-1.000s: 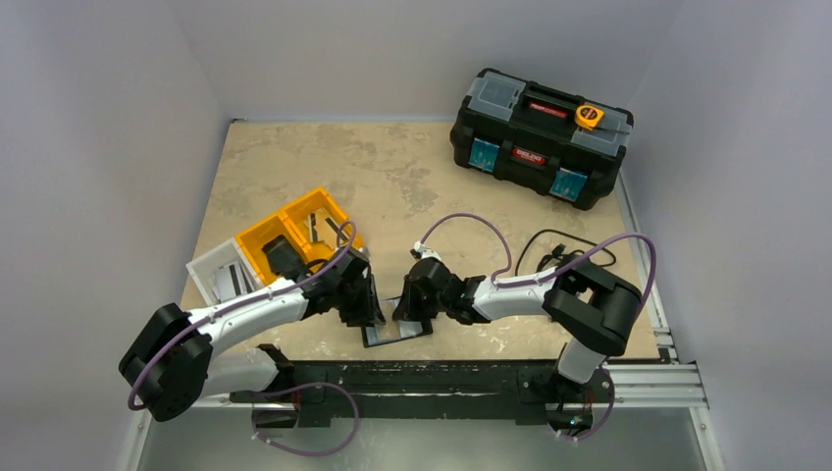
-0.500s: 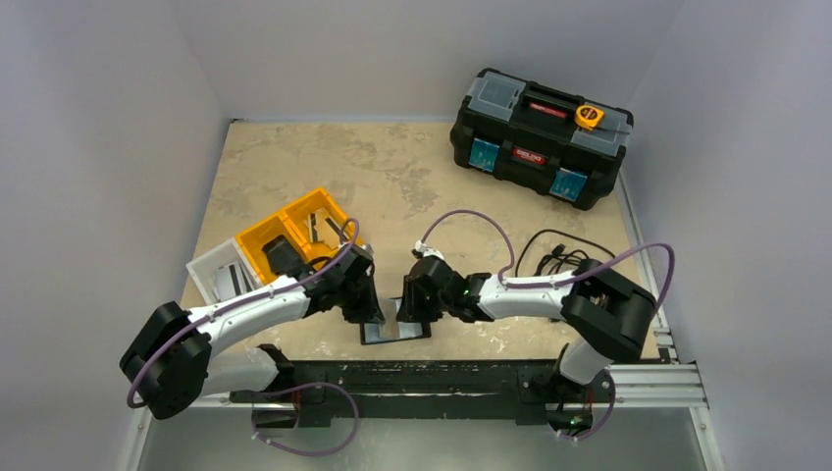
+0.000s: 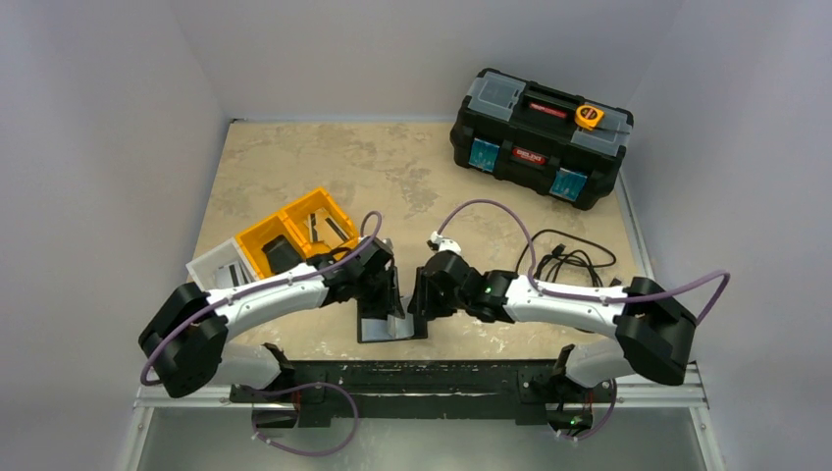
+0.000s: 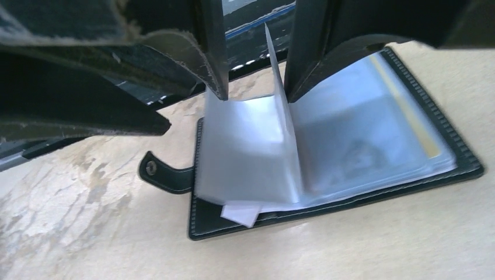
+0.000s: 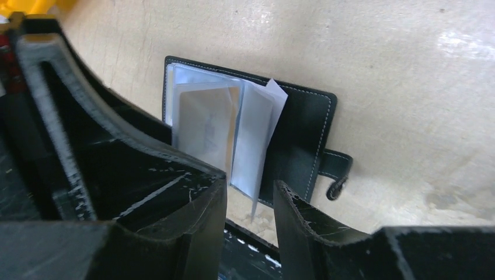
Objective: Take the credit cards out of the card holder
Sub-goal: Remove the credit card from the card holder.
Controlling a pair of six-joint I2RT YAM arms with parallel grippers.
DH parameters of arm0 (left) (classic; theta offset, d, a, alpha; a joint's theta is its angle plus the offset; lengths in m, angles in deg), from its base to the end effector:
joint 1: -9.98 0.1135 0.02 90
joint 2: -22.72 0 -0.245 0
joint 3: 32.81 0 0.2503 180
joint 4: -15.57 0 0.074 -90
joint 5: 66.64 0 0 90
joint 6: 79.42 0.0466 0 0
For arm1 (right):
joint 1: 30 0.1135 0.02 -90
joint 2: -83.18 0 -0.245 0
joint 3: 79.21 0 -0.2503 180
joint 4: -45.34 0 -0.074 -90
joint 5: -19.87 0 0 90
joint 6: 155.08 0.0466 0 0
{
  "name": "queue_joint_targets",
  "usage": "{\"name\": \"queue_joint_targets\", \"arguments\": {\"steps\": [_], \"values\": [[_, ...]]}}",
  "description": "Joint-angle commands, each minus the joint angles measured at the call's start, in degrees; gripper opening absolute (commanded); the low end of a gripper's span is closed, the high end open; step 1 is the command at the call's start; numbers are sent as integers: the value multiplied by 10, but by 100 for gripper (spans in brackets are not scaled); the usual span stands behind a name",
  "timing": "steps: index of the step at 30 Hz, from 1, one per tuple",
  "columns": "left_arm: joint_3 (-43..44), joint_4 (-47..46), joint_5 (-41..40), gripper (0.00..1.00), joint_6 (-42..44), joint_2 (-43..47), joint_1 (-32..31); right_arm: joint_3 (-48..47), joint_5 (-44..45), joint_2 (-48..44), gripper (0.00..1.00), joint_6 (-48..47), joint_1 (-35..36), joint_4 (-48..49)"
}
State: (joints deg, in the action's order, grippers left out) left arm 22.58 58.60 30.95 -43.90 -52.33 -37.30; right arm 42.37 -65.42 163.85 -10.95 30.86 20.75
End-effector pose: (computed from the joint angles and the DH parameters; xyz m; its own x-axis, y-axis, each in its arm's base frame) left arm 0.1635 -0.1861 0.1592 -0.9764 -0.1318 -0.1710 -0.0436 0.8961 -0.4416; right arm 0.1467 0.2552 0.1726 -0.8914 0.0597 -0.4493 -0.2062 0.8294 0.5192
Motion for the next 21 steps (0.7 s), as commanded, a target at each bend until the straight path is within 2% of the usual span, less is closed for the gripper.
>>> {"name": "queue_joint_targets", "arguments": {"steps": [1, 7, 11, 17, 21], "values": [[44, -49, 34, 41, -12, -39, -12, 23, 46, -56, 35, 16, 2, -39], [70, -83, 56, 45, -25, -101, -22, 53, 78, -123, 34, 36, 2, -80], [77, -87, 54, 46, -27, -115, -26, 47, 99, -135, 32, 28, 4, -97], [72, -19, -19, 47, -14, -50, -18, -2, 99, -86, 29, 11, 26, -92], [38, -5, -29, 45, -9, -3, 1, -50, 105, -32, 26, -2, 44, -94]]}}
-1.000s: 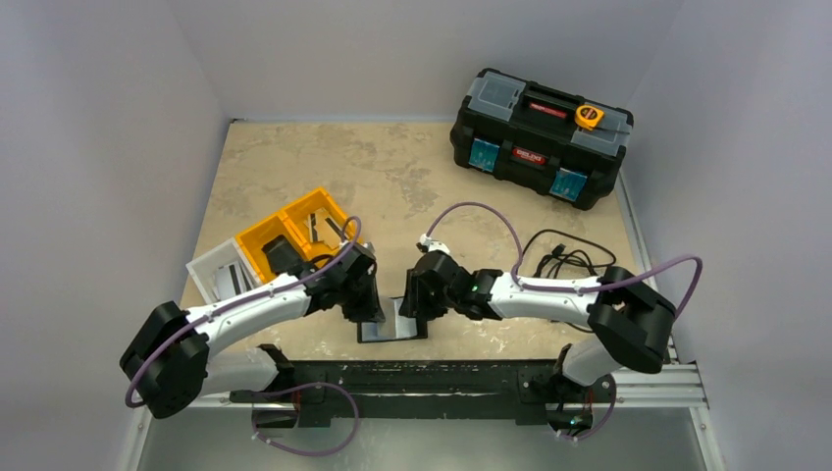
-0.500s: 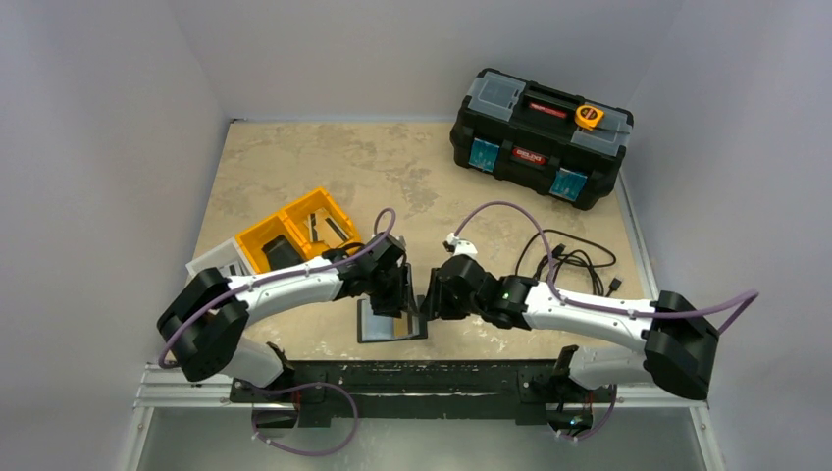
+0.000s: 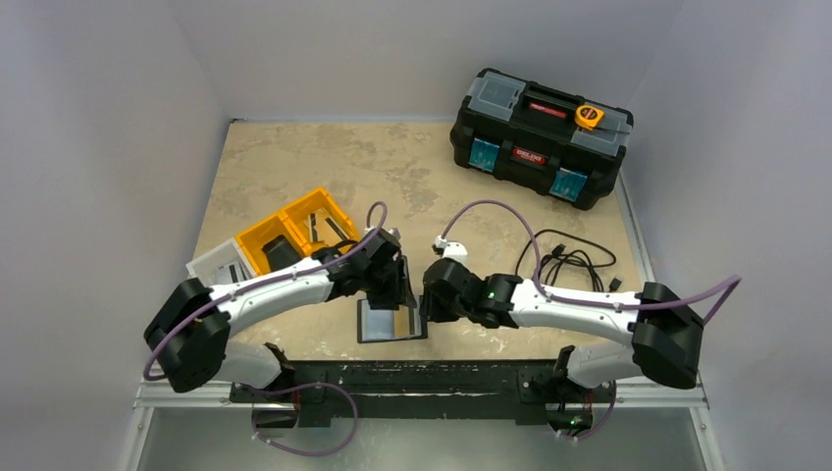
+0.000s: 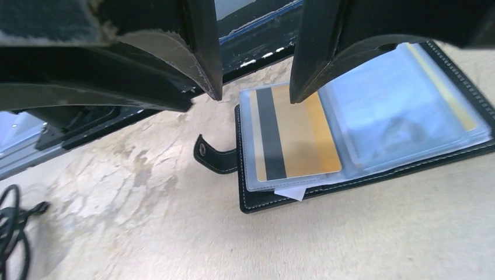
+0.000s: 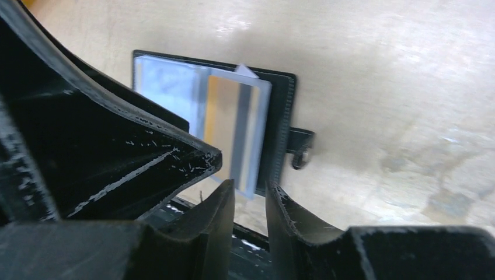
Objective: Take the credit cards out of the card holder
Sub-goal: Remove the credit card from the card holder.
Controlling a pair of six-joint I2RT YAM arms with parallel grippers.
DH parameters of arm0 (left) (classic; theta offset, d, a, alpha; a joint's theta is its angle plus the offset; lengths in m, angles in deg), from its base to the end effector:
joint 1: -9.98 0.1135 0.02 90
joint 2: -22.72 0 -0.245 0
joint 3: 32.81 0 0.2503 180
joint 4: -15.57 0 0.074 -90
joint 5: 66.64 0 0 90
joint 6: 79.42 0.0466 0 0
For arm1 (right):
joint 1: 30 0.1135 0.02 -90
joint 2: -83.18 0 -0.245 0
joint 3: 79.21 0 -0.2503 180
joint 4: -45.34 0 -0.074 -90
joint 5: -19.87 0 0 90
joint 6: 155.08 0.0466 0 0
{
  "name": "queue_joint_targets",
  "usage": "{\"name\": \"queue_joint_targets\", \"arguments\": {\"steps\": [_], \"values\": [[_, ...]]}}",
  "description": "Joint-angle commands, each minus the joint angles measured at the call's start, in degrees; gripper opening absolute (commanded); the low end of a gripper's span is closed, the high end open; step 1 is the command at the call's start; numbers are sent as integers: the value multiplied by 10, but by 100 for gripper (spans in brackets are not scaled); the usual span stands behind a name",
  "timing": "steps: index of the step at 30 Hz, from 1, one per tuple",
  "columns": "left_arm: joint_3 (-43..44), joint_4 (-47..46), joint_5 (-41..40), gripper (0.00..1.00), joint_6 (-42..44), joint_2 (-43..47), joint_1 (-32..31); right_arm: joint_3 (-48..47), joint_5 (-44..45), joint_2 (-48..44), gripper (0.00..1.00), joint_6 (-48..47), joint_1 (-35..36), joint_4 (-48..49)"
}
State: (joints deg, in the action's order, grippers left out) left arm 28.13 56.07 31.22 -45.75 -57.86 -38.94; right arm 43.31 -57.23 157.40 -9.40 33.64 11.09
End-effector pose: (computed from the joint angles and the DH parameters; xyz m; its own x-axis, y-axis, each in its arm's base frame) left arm 0.1762 -0.2118 0.1669 -0.9746 -0.1366 -0.1773 -0.0355 0.8765 -0.4801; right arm 0.1284 0.2357 0.1844 -0.8643 0.0689 -0.4982 -0.1723 0.8900 0.4221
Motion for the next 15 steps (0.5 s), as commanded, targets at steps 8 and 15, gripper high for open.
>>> {"name": "queue_joint_targets", "arguments": {"steps": [8, 15], "values": [[-85, -19, -8, 30, -4, 89, 42, -90, 0, 111, 13, -26, 17, 35], [-113, -69, 12, 24, -6, 81, 48, -68, 13, 146, 2, -14, 5, 45]]}}
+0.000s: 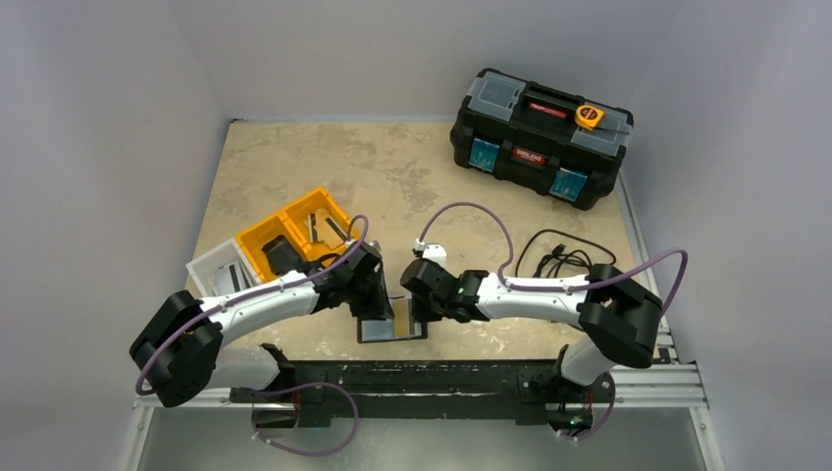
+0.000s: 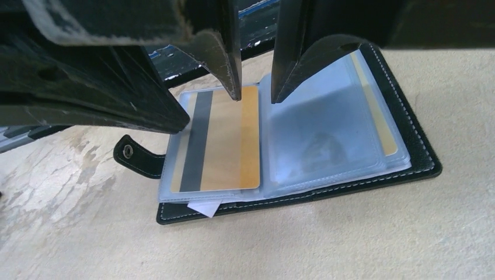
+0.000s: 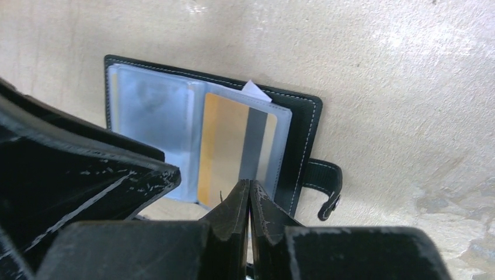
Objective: Take the credit cards out of the card holder
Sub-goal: Remove the credit card from the card holder.
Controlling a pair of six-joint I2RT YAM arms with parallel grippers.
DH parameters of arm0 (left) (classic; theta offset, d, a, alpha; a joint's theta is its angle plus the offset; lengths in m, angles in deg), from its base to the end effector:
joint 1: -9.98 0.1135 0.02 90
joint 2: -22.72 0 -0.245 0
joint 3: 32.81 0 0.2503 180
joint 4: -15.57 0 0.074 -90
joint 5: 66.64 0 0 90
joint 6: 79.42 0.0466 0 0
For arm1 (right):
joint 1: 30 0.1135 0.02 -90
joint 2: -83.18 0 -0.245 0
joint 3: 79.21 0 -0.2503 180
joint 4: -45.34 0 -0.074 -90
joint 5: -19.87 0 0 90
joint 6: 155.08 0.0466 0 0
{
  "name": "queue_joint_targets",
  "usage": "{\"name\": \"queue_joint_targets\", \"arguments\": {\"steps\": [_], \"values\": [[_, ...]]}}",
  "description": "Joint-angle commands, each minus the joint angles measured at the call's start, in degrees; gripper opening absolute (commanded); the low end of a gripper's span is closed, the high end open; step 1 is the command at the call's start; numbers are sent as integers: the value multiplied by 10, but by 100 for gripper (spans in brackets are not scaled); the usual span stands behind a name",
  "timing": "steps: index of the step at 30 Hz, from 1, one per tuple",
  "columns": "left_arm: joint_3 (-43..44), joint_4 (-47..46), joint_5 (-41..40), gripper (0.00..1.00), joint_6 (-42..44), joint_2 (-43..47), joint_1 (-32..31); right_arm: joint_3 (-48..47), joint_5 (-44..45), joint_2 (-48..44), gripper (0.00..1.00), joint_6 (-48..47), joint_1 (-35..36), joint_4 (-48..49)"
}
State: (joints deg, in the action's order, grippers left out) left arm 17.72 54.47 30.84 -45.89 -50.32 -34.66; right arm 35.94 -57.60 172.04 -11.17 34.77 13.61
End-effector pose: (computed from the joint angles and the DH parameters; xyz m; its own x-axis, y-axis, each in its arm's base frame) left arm 0.1646 -0.1710 0.1465 -0.9628 -0.2108 -0.1690 -0.1115 0.8798 -0.4620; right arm 0.1417 0.2771 0.1578 -0.8790 -0.0149 -0.4765 -0.2048 0.9144 0.3493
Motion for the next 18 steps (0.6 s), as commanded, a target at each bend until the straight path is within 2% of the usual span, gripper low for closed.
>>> {"name": "queue_joint_targets", "arguments": {"steps": [1, 12, 18], "values": [[-13, -59, 19, 24, -6, 4, 5, 11, 18, 0, 2, 7, -7, 20], [-24, -83, 19, 24, -2, -30, 5, 46, 8, 25, 0, 15, -11, 46], [-29, -85, 11, 30, 5, -47, 5, 56, -3, 39, 0, 14, -11, 58]]}}
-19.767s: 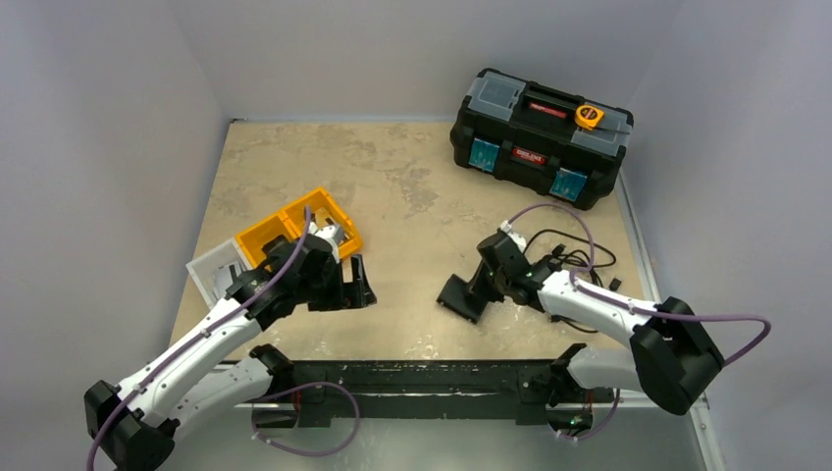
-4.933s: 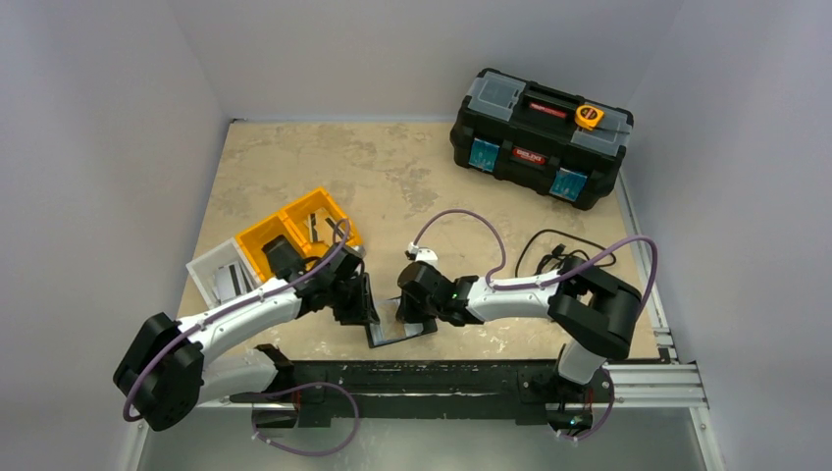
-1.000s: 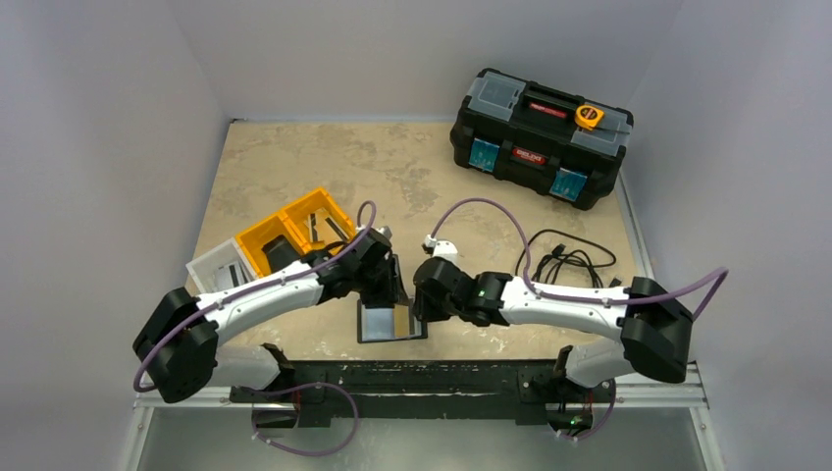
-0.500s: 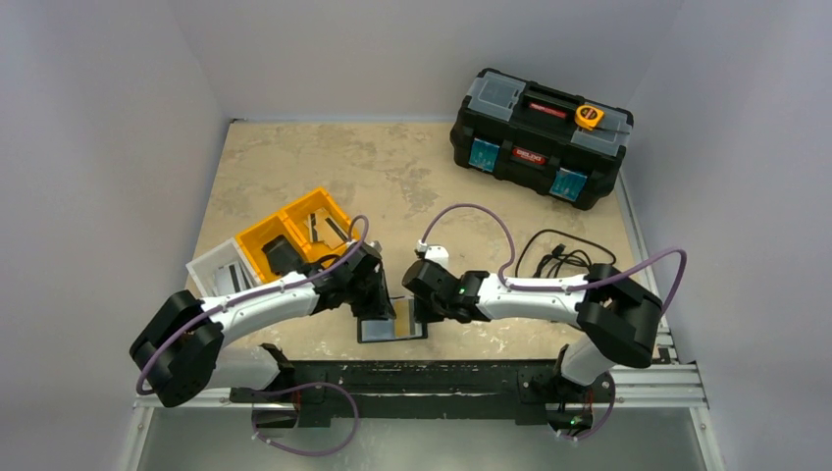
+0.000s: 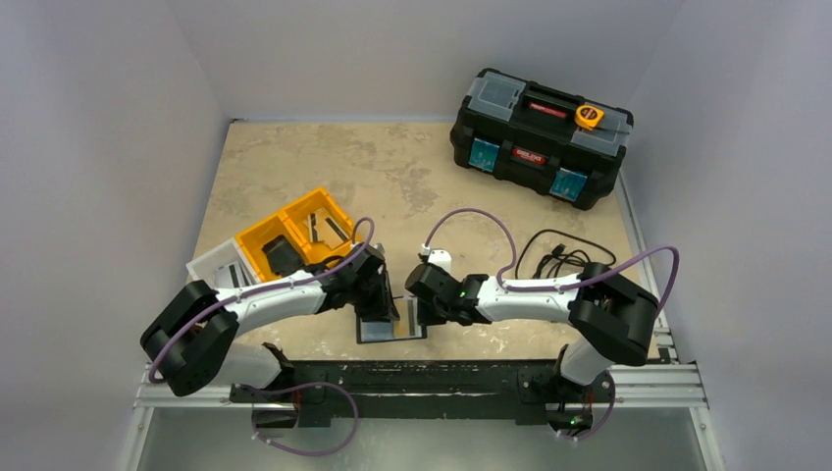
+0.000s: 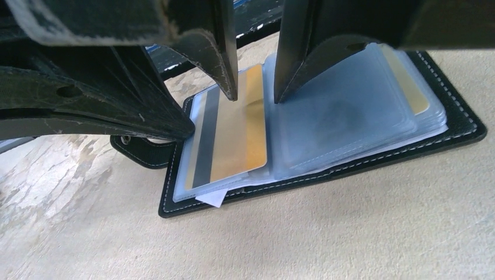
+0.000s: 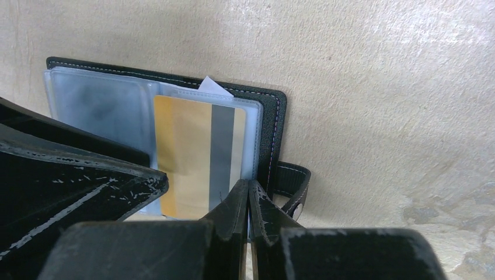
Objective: Take the credit cards out of the card holder
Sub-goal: Remove the credit card from the card holder.
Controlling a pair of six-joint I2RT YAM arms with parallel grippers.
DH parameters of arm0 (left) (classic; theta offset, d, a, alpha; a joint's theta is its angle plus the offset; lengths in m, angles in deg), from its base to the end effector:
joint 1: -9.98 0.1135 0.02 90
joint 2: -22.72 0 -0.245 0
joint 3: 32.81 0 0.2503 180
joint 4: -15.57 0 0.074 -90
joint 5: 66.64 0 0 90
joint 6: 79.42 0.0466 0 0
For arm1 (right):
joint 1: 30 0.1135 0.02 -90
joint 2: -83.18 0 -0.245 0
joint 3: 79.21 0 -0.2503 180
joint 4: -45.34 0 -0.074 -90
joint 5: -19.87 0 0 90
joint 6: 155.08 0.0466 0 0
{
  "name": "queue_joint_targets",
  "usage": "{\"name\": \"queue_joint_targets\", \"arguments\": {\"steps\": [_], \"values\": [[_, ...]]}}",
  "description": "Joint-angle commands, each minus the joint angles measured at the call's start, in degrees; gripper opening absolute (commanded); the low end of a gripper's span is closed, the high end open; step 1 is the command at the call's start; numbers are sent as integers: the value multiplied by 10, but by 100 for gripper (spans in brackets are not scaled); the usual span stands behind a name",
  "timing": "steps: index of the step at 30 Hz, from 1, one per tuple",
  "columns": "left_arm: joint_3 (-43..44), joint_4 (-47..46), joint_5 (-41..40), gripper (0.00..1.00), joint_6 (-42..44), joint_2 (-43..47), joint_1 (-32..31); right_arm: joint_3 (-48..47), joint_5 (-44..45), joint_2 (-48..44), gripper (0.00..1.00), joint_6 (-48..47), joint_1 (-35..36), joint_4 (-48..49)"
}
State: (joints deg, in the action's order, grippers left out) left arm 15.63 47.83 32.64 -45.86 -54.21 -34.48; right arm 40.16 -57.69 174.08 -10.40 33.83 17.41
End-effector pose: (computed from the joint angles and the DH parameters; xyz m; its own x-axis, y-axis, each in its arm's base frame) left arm 0.1683 -0.1757 0.1281 -0.9671 -0.2032 -0.1529 -0.1057 0.8681 -0.4850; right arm 0.1426 0.2675 0.1307 -0.8910 -0.0065 -0.4540 -0.1719 0.9303 0.3241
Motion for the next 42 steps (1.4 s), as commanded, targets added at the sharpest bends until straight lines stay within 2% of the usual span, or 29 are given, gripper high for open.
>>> {"name": "queue_joint_targets", "arguments": {"steps": [1, 9, 14, 19, 29, 42], "values": [[-10, -21, -7, 30, 5, -11, 3, 16, -3, 20, 0, 7, -1, 22], [-19, -53, 9, 31, -1, -29, 4, 16, -15, 37, 0, 4, 0, 40], [-24, -57, 16, 29, -8, -10, 4, 13, -19, 45, 0, 3, 1, 45], [-22, -49, 19, 17, -10, 24, 7, 25, -33, 42, 0, 11, -1, 49], [-23, -45, 39, 1, -17, 55, 15, 43, -34, 48, 0, 18, -10, 58], [-47, -3, 33, 0, 12, 82, 52, 74, -37, 54, 0, 21, -31, 70]]}}
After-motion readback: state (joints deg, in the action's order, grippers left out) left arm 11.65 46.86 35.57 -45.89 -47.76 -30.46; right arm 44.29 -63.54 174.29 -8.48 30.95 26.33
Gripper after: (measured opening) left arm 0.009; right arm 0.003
